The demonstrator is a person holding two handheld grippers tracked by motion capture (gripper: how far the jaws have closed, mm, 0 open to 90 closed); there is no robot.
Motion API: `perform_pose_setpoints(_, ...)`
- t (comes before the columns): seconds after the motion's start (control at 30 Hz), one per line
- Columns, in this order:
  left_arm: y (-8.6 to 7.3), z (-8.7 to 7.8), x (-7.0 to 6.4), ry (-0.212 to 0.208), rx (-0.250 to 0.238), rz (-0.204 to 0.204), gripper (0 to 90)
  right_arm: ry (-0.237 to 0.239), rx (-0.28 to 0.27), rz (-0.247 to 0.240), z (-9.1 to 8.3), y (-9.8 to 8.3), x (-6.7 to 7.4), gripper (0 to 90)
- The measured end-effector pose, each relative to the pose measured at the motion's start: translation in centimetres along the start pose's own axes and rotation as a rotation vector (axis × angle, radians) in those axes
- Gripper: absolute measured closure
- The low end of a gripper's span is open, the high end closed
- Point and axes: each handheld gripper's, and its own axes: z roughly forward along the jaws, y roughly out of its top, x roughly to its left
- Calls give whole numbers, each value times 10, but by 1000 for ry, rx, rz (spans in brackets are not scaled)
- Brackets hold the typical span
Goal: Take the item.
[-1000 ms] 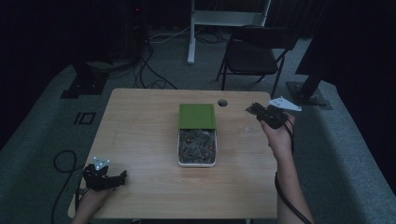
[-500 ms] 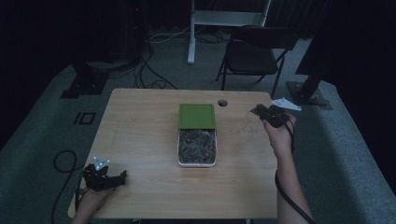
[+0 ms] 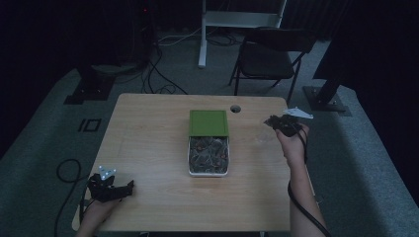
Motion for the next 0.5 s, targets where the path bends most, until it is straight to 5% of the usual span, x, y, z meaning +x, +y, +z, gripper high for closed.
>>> perform_pose_setpoints(0.33,0,0,0,0,-1,0,5,24,34,11,9,-5,-2,834)
perform_pose_setpoints(0.5,0,0,0,0,-1,0,5,35,24,32,11,-6,-3,743)
